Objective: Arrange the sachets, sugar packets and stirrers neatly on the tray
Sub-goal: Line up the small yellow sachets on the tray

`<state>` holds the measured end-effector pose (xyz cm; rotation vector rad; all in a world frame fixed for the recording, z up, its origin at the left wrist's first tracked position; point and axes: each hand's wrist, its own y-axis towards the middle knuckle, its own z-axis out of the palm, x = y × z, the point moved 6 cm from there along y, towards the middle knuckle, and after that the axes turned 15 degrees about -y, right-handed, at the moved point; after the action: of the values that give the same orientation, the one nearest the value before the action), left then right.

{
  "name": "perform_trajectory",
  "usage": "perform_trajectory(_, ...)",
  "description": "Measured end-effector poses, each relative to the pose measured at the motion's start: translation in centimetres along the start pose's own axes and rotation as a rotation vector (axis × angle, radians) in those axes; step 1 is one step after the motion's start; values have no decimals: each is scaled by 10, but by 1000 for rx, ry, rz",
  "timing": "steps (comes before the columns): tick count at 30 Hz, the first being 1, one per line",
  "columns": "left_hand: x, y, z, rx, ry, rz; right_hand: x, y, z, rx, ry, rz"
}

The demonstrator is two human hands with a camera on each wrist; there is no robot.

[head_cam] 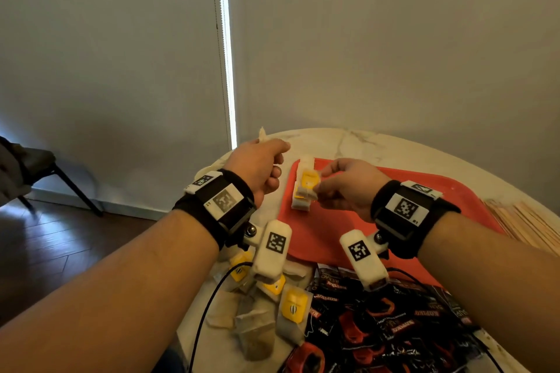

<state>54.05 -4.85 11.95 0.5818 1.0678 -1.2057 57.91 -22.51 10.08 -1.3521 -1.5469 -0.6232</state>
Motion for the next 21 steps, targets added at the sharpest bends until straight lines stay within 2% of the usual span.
perform_trajectory(4, -1, 4, -5, -7, -28, -34, -22, 7, 7, 33, -91, 114)
perform_trajectory(8, 0, 8, -9, -2, -33, -43, -28, 15, 14, 39, -170, 139)
perform_trajectory(13, 3, 12, -13, -7, -43, -64, -34, 19, 26, 98, -154, 205)
perform_trajectory(21, 5, 12, -12, -6, -47, -98, -37, 19, 24, 113, -136, 248)
